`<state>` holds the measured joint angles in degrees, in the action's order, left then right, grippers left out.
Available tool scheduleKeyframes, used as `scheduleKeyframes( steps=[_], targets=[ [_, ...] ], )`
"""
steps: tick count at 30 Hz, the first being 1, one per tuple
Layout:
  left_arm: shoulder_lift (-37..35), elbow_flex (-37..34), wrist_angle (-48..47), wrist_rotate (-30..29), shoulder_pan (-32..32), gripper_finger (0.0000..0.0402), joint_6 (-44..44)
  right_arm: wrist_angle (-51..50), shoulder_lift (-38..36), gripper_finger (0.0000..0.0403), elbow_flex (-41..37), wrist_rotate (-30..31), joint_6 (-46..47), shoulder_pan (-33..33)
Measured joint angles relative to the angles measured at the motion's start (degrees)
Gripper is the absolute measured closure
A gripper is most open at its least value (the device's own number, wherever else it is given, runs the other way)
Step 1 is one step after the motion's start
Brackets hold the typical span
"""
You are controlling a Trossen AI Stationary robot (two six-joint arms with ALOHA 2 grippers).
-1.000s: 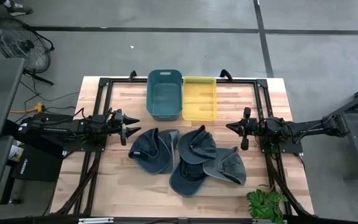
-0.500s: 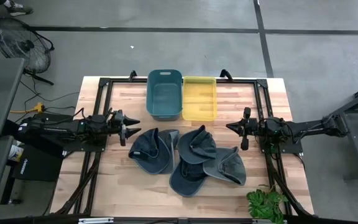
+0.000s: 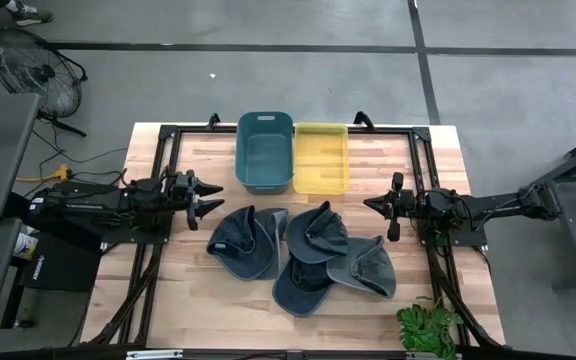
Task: Pick & Place hat
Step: Put the top left blue cap into the blue bin
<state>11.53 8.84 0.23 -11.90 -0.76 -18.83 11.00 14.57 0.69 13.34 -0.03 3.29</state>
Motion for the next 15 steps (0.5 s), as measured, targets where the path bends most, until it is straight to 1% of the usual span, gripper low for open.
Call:
scheduleKeyframes(
  steps=[9,15],
  targets=[
    [0.26,3.18,-1.50,0.21,0.00,0.0193,-1.15,0.00,-0.01,0.0391,-0.02,-0.01,0.00,0.00],
    [2.89,5.98,-5.44,-2.52,0.00,0.0193,-3.79,-0.01,-0.01,0.0391,-0.02,-0.01,0.00,0.02]
  ],
)
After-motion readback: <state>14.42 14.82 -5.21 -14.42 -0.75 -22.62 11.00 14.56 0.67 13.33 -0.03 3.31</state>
